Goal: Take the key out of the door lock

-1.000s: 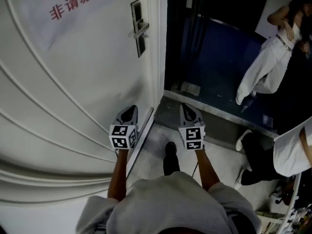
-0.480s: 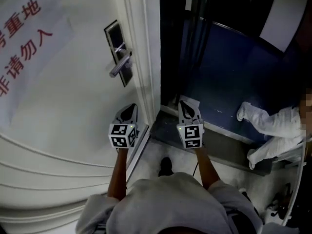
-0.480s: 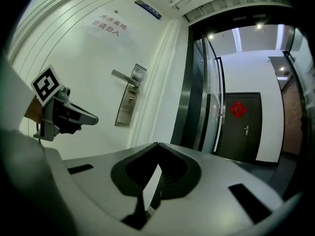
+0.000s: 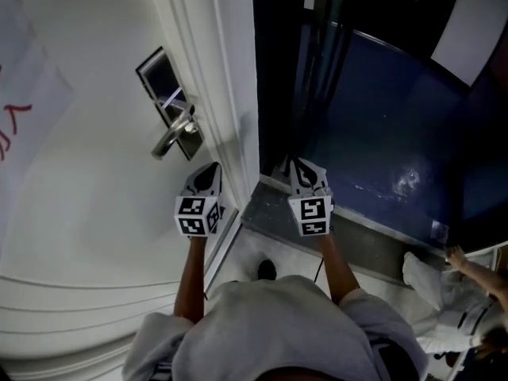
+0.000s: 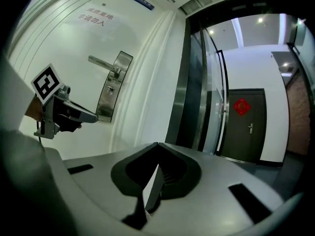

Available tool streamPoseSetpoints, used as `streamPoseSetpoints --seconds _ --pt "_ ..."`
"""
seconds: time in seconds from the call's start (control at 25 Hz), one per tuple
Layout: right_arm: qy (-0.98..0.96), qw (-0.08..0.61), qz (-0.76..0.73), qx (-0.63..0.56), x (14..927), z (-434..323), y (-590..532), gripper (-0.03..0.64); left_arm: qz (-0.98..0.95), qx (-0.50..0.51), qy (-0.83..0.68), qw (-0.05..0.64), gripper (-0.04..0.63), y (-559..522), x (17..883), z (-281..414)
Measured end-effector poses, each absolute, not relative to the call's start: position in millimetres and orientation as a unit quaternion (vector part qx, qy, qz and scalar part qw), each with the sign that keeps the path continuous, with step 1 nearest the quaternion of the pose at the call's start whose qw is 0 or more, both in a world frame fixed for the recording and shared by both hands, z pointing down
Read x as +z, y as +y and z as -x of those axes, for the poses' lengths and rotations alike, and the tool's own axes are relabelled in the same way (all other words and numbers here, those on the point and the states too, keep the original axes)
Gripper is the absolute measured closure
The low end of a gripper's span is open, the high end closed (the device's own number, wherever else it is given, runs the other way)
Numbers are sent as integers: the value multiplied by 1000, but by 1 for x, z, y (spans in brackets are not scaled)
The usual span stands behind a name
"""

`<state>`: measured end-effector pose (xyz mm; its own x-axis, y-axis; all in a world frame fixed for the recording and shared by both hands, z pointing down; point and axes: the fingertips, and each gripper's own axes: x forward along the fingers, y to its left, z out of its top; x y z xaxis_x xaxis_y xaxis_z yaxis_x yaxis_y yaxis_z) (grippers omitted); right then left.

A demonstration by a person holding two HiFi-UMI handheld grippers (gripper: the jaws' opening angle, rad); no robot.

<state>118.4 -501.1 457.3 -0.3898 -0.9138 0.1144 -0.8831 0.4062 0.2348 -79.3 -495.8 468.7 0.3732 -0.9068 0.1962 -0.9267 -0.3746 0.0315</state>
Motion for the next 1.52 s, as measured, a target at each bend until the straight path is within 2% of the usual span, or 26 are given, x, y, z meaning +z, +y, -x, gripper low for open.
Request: streamPoseSetpoints --seconds 0.24,0.88,1.52 --pt "-832 125 -537 -64 484 -102 -513 594 -828 76 -550 74 577 -507 495 91" --pt "-828 125 -541 -72 480 -48 -532 594 -850 72 -517 71 577 -522 495 114" --pt "-917 111 -367 -114 471 9 -543 594 -743 52 -662 84 577 -488 491 152"
